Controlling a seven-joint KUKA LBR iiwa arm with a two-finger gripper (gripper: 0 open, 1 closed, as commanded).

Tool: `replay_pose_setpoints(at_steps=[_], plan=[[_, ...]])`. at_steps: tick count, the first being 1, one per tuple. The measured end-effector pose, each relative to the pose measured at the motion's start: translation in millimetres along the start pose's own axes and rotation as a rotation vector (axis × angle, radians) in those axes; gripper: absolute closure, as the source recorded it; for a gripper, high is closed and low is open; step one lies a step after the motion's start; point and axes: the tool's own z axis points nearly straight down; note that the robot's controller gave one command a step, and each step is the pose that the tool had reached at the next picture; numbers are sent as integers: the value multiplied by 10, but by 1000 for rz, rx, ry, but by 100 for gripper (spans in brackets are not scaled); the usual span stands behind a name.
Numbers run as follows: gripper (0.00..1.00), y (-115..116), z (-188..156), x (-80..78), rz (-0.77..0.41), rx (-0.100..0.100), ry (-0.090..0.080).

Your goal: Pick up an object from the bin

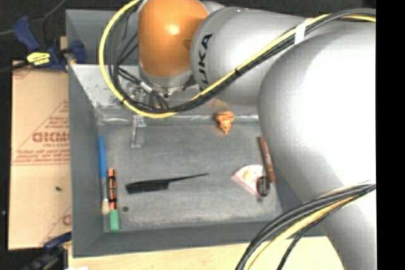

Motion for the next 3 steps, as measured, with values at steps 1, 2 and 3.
replay_pose_setpoints(at_steps=[1,2,3], plan=[[0,-9,-57,-19,4,-2,-8],[0,-446,795,825,-206,1,6],[0,-375,417,718,-189,-3,-14]])
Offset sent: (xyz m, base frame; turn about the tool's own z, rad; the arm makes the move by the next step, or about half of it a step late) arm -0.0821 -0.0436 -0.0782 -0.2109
